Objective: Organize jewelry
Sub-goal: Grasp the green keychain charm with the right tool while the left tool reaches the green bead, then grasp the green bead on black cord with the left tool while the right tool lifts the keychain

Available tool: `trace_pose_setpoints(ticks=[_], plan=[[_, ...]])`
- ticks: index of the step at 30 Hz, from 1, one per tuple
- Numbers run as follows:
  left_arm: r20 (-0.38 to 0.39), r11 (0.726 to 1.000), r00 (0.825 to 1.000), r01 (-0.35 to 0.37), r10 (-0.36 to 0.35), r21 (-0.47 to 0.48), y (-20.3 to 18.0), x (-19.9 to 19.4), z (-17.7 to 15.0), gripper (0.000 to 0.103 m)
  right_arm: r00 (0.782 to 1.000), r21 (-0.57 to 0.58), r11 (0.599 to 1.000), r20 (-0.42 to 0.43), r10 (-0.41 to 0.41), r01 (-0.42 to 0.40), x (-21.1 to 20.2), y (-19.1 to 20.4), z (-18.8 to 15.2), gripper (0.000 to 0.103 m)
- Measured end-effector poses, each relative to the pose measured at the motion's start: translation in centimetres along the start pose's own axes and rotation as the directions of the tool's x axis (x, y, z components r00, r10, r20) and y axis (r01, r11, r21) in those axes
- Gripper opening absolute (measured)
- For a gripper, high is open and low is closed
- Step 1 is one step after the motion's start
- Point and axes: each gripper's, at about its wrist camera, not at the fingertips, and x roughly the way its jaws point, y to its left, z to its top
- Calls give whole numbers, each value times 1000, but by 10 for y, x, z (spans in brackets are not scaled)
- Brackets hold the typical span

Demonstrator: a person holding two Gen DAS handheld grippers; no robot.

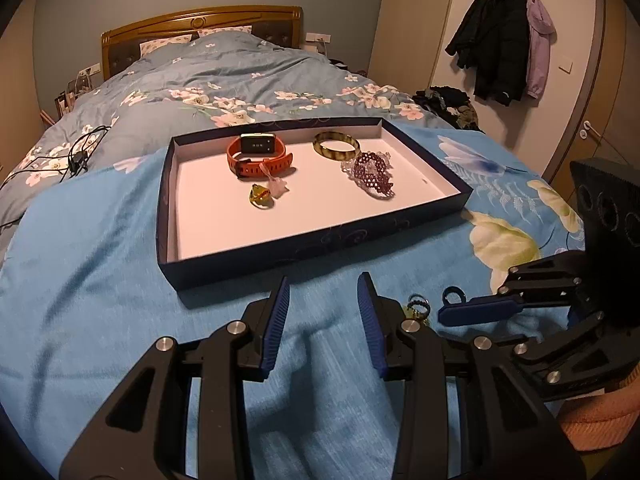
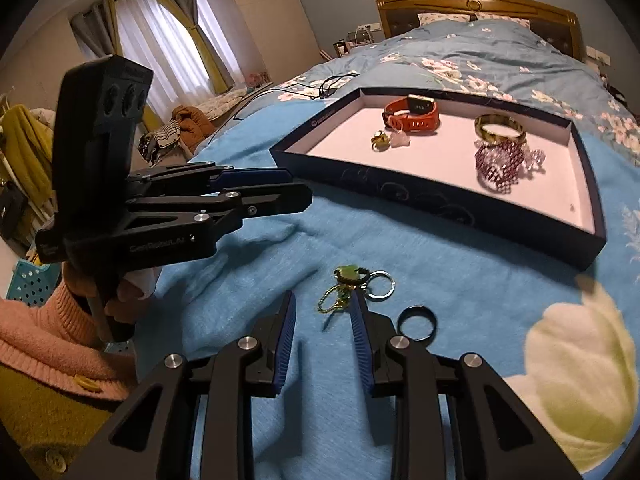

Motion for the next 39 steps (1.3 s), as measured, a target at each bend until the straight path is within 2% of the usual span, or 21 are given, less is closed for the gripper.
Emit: trace_pose_setpoints(ticks=[3,5,8,17,29,39], plan=[[-3,1000,1000,3,-3,-1,0,-1,-2,35,999,13,999,-11,-40,40,5,-3,-2,20],[-3,1000,1000,5,-5,0,-1,-1,-3,35,999,30,998,-12,-45,46,6,-6,-2,9],[-4,1000,1000,10,-10,0,-1,-1,-4,35,999,46,998,-9,-40,40,4,-10,-4,2],[-15,998,999,40,-39,39,-12,1,-9,35,1000,80,997,24,-20,18,-11,-18,-10,1],[-63,987,994,97,-89,126,-38,12,-17,35,997,109,994,61,-37,30,-24,-28,-13,1],[-101,985,989,117,-105,125,-42,21,-18,34,996,116,993,77,-47,38,-28,-31,-13,1]])
